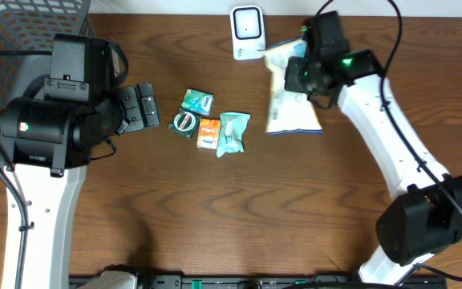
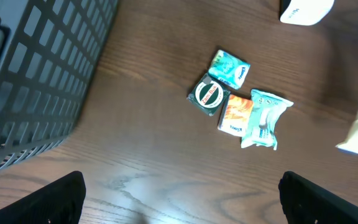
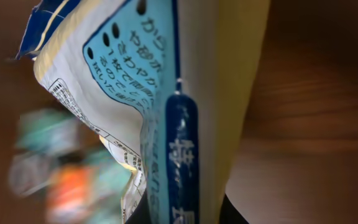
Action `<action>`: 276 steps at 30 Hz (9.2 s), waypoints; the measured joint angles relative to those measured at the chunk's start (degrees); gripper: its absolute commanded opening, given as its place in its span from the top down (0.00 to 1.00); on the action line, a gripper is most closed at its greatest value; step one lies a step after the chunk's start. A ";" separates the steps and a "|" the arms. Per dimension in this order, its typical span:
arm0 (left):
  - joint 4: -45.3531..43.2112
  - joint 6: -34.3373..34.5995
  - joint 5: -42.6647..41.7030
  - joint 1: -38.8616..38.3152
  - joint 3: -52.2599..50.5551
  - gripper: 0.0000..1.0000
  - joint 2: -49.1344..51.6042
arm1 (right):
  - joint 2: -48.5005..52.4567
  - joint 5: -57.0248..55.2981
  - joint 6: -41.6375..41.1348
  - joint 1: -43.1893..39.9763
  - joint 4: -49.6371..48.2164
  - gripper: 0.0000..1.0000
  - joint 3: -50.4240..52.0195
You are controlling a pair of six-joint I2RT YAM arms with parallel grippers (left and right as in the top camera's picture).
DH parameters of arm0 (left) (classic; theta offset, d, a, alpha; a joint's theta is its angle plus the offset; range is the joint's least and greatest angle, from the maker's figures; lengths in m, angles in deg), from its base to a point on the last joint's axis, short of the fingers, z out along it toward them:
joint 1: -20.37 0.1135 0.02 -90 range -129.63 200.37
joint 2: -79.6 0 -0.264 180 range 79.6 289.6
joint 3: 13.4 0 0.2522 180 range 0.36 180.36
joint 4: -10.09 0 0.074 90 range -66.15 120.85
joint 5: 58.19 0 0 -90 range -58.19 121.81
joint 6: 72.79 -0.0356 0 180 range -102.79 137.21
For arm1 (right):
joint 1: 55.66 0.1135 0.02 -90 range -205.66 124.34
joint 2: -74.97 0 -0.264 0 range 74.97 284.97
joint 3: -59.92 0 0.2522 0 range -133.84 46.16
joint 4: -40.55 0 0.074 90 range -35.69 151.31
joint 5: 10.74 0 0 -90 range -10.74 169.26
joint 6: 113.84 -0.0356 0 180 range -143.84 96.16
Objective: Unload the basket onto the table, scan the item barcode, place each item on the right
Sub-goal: 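Hold the white bag up under the white scanner, then lower the bag flipped onto the table and open the right gripper, then grasp the flipped bag's top edge with the right gripper, then hold the bag's printed side under the scanner, then carry the bag to the right table edge and release it, then move the right gripper to the light green tissue pack and grasp it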
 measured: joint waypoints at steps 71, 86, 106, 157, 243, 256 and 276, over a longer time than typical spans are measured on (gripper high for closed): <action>-0.02 0.00 0.00 0.00 0.00 0.02 0.00 | 15.96 23.17 19.34 -7.19 8.20 0.99 5.84; 0.00 0.00 0.00 0.00 0.00 0.02 0.00 | 15.08 12.13 19.76 -8.39 15.21 0.17 -9.84; -0.02 0.00 0.00 0.00 0.00 0.02 0.00 | 16.68 27.80 29.00 -9.40 2.12 0.96 10.47; 0.00 0.00 0.00 0.00 0.00 0.02 0.00 | 28.96 23.78 -5.03 -5.90 -57.94 0.99 -11.56; -0.02 0.00 0.00 0.00 0.00 0.02 0.00 | 15.96 22.77 -2.60 8.11 -4.02 0.01 4.66; -0.02 0.00 0.00 0.00 0.00 0.02 0.00 | 15.37 14.82 -3.87 10.03 -6.16 0.15 10.60; -0.02 0.00 0.00 0.00 0.00 0.02 0.00 | 14.95 0.90 2.99 9.73 11.96 0.29 -0.13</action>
